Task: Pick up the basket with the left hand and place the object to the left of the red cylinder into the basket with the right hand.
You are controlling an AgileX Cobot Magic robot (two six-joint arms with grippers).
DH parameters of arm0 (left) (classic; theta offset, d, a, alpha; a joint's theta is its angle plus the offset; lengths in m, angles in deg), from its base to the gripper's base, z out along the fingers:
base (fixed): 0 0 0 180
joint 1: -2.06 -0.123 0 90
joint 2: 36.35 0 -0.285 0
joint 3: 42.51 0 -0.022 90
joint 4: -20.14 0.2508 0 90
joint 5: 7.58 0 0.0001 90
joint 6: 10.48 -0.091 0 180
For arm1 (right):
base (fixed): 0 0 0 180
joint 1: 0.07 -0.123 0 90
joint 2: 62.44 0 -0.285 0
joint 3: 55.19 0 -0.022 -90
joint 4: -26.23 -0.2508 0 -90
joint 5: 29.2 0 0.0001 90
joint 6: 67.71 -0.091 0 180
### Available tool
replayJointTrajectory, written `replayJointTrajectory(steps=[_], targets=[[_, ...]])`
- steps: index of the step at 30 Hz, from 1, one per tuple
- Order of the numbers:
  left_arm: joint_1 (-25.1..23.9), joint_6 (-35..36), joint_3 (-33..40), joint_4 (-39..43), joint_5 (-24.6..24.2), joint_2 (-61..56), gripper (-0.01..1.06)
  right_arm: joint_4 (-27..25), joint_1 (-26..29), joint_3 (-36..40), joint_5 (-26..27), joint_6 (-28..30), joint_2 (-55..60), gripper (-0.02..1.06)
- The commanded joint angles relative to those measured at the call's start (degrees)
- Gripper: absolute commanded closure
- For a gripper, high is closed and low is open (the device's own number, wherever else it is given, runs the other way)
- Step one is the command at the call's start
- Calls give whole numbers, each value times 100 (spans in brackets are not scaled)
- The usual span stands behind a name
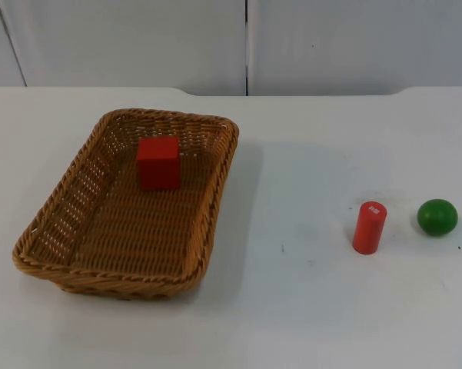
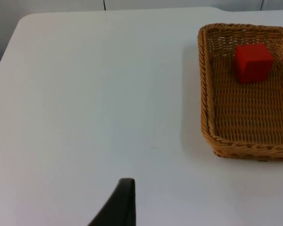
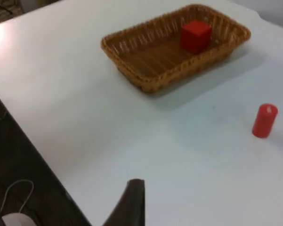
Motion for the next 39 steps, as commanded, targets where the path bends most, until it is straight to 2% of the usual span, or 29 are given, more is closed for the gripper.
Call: replayJointTrajectory(steps=[1, 27, 31, 33, 39], targets=[[33, 9, 29, 17, 59, -19, 0, 64, 1, 51, -79, -61, -28, 19], [33, 9, 29, 17, 59, -19, 0, 92, 1, 51, -79, 127, -28, 19], [33, 9, 29, 17, 59, -19, 0, 92, 1, 51, -79, 127, -28, 11], [33, 9, 29, 17, 59, -19, 0, 92, 1, 51, -79, 127, -28, -1], [33, 9, 29, 17, 59, -19, 0, 92, 1, 51, -79, 127, -28, -1]])
